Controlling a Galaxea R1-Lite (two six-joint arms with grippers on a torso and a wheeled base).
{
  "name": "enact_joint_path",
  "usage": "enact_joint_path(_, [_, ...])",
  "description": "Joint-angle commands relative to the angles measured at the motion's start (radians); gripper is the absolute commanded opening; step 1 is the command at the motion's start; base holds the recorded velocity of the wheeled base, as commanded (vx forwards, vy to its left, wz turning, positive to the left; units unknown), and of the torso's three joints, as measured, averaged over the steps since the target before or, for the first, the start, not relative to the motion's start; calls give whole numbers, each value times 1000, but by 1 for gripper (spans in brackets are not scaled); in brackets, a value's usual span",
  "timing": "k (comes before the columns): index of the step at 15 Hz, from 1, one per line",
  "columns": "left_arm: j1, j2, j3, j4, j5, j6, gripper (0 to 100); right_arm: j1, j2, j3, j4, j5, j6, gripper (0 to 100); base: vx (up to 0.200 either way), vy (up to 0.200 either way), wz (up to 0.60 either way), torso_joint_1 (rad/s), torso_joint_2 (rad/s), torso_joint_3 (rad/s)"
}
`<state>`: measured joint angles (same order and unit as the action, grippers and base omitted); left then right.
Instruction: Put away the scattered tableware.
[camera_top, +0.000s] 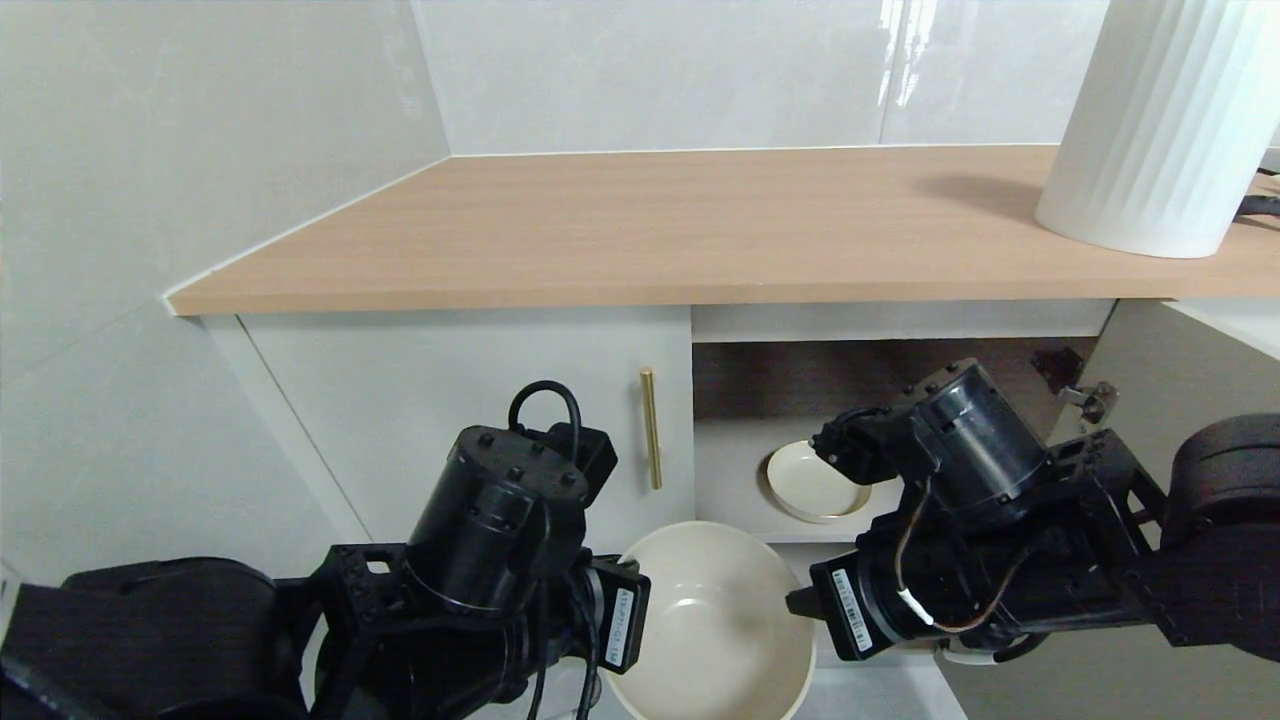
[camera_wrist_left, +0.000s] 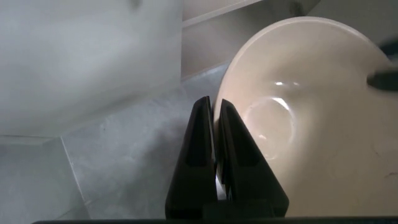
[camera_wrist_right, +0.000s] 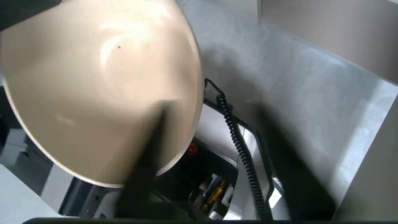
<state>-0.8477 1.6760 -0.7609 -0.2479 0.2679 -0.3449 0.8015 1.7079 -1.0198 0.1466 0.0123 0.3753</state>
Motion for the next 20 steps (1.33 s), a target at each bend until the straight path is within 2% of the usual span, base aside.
enact_joint_path(1, [-1,-2,2,-1,1,0,0,2,13,0,2,0,1,0,0,0,0,0,0,0])
enact_joint_path(10, [-1,-1,3,-1,2,0,0,4,12,0,2,0,1,0,0,0,0,0,0,0])
enact_joint_path(11, [-1,-1,3,-1,2,0,100,4,12,0,2,-2,1,0,0,0,0,0,0,0])
enact_joint_path(15, [1,-5,0,-1,2,-2,100,4,16,0,2,-2,1,0,0,0,0,0,0,0])
enact_joint_path(20, [1,-4,-2,-21,37,-2,100,1,35,0,1,-32,7,0,0,0,0,0,0,0])
